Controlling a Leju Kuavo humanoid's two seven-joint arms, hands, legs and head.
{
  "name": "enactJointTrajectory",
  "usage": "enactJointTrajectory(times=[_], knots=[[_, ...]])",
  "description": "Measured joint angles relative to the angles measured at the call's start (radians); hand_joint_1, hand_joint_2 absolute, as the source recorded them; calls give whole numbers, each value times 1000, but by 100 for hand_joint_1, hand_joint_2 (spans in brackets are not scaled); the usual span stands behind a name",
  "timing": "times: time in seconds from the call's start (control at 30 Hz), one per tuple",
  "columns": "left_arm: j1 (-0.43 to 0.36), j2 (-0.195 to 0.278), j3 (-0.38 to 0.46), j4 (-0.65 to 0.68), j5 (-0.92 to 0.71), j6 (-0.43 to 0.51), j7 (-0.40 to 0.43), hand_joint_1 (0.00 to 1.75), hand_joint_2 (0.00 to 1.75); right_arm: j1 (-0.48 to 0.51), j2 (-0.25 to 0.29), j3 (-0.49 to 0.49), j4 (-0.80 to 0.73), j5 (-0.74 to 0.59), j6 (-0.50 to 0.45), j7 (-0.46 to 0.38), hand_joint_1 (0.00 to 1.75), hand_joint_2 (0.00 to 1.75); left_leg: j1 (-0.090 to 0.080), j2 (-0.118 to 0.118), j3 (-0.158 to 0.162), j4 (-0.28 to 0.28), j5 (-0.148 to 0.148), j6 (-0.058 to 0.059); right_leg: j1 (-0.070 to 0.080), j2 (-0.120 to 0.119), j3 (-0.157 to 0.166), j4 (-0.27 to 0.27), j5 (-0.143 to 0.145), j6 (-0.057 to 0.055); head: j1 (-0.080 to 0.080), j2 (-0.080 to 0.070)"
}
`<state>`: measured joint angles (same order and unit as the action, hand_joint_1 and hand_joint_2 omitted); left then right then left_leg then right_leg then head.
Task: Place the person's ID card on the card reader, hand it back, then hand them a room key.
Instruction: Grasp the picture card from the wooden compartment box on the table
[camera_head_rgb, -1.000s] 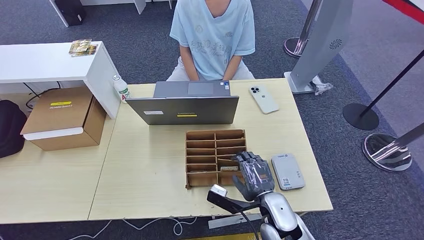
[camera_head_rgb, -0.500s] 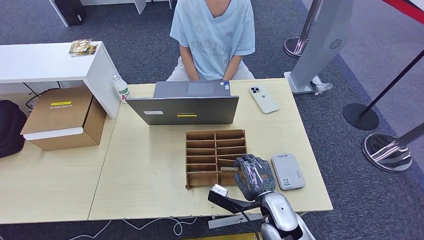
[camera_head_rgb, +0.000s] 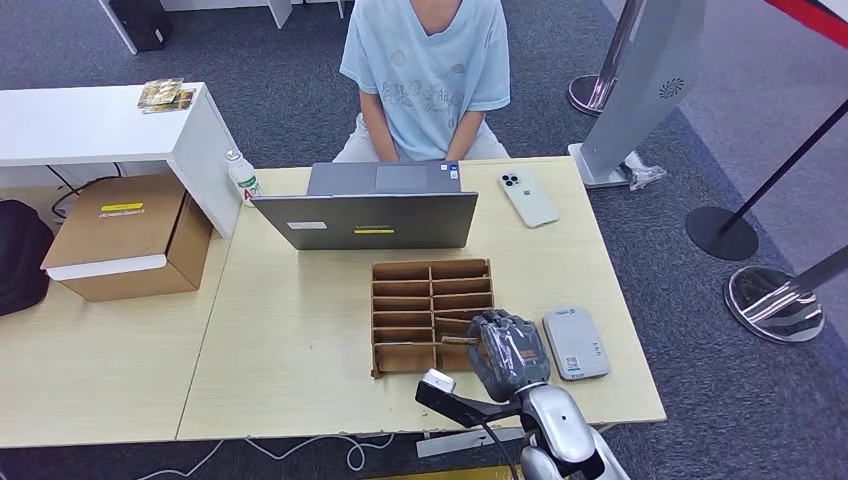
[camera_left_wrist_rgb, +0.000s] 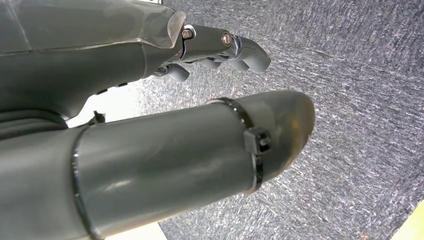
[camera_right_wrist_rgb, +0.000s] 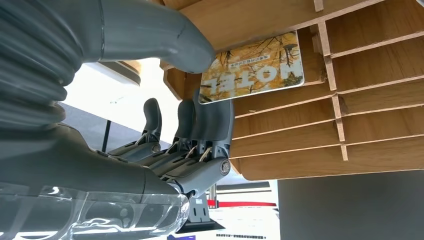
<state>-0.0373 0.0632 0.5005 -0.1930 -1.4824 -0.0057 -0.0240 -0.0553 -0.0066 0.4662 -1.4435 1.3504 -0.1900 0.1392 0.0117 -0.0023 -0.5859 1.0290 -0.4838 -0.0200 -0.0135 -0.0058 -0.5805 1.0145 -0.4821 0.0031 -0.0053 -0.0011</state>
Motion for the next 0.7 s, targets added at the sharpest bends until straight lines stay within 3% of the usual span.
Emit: enactJointTrajectory(times=[0.37,0.47,0.6,0.7], knots=[[0,0,0,0,0,0,0,0,0,0,2,0,1,0,0,0,86,175,0,0,0,0,0,0,0,0,0,0,0,0,0,0],[0,0,0,0,0,0,0,0,0,0,2,0,1,1,0,0,94,175,0,0,0,0,0,0,0,0,0,0,0,0,0,0],[0,0,1,0,0,0,0,0,0,0,2,-2,1,1,-1,-1,128,175,0,0,0,0,0,0,0,0,0,0,0,0,0,0],[0,0,4,0,0,0,0,0,0,1,2,-2,1,-1,-3,-5,140,175,0,0,0,0,0,0,0,0,0,0,0,0,0,0]])
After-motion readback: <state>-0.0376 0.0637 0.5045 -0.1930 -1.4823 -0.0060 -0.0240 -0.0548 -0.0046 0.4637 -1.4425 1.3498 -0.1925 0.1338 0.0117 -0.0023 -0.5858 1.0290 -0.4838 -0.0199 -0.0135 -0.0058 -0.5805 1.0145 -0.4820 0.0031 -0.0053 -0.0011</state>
